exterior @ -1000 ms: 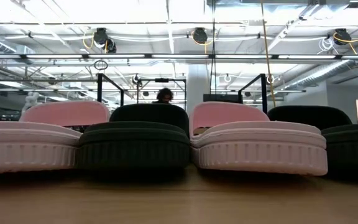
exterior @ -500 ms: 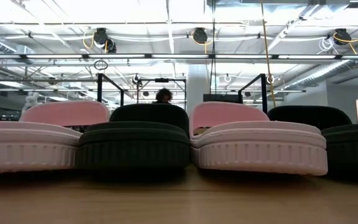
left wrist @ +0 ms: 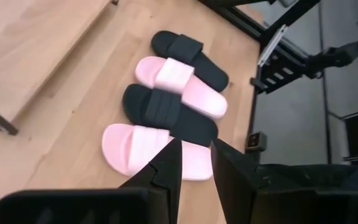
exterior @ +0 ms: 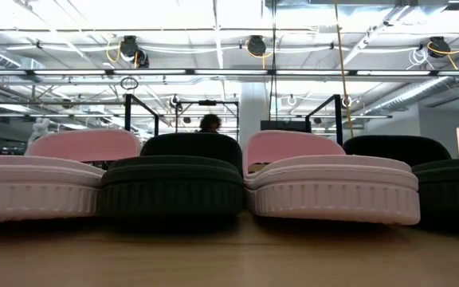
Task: Pick and place slides into the shelf
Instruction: Put the right black slide on the shelf
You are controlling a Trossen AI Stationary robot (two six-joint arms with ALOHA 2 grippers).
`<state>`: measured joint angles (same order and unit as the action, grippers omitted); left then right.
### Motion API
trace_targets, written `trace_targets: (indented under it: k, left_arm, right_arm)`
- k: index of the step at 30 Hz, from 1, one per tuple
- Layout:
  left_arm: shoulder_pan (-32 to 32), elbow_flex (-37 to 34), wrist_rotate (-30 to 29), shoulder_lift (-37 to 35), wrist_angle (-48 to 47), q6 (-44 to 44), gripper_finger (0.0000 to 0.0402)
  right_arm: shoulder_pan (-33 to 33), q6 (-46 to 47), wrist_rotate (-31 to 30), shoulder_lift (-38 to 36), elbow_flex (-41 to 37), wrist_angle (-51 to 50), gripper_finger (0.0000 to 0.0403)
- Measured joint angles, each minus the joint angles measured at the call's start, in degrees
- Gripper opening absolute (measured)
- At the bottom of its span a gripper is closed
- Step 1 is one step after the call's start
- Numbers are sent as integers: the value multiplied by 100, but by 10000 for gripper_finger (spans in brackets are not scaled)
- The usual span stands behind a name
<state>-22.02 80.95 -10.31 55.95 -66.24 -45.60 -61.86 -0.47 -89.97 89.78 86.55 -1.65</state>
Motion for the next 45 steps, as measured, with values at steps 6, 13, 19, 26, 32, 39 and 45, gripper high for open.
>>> trace_targets:
  k: [6,13,19,26,32,39,45]
  left_arm:
    - [-236,0,-236,73,-4,-136,86]
    - [-309,0,-325,73,1,-314,86]
    - [-309,0,-330,71,5,-391,86]
    - [-309,0,-330,71,5,-403,86]
    - [-309,0,-334,71,7,-423,86]
    - [-309,0,-441,72,7,-420,86]
    - [-309,-2,-524,71,6,-420,86]
  right_arm:
    - [30,1087,20,-9,-909,10,121]
    - [196,2890,1085,-42,-2026,9,121]
    - [437,4021,1999,-51,-2537,20,121]
    - [584,4031,2566,-57,-2659,73,121]
    - [690,3429,3107,-59,-2659,-149,121]
    - [1013,4699,4715,-55,-2657,-1736,121]
    - [1197,5431,5284,-55,-2657,-2899,121]
